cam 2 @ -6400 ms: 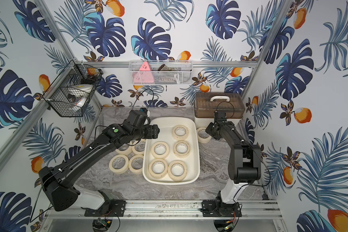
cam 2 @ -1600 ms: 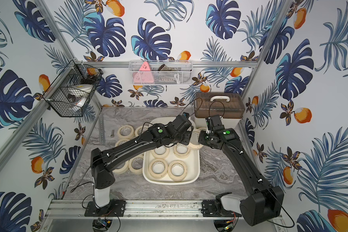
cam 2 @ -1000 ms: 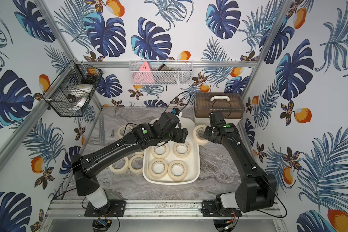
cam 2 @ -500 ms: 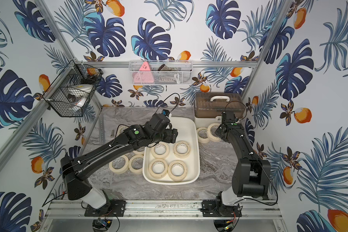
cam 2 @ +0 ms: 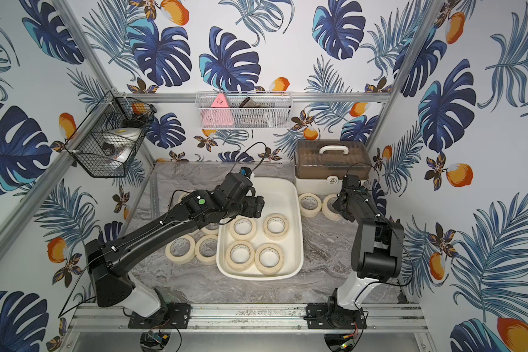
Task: Take out the art tape in the storage box
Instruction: Place the art tape at the center of the board.
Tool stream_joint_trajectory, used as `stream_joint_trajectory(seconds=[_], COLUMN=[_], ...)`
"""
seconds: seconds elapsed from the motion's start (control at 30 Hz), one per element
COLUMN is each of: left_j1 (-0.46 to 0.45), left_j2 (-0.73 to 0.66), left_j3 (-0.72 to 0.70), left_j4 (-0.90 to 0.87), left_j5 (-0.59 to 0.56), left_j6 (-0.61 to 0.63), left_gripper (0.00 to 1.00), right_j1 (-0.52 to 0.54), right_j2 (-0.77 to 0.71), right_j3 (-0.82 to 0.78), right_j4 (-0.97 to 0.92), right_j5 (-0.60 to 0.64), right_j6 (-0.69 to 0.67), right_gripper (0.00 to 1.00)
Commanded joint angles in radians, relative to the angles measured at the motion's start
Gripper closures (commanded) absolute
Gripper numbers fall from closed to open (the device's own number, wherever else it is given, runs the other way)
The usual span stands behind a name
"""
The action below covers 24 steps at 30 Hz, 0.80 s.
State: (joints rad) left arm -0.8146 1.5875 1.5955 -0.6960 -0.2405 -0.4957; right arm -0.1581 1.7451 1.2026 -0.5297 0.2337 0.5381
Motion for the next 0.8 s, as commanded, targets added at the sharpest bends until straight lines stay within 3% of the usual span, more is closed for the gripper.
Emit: stream_joint_trajectory(seconds=[0.0,0.77], left_j1=[0.006,0.03], left_j2=[-0.013,-0.05], left_j3=[-0.001,-0.011], left_j4=[-0.017,-0.051], left_j5=[-0.024,-0.04], left_j6=[-0.002,0.003], left_gripper=[0.14,0.14], right_j1=[-0.01,-0.015], right_j2=[0.041,0.221], right_j3=[0.055,0.169], right_j4=[0.024,0.057], right_j5=[0.007,-0.01], right_j6=[0.002,-0.002], right_gripper=[1.0,1.0])
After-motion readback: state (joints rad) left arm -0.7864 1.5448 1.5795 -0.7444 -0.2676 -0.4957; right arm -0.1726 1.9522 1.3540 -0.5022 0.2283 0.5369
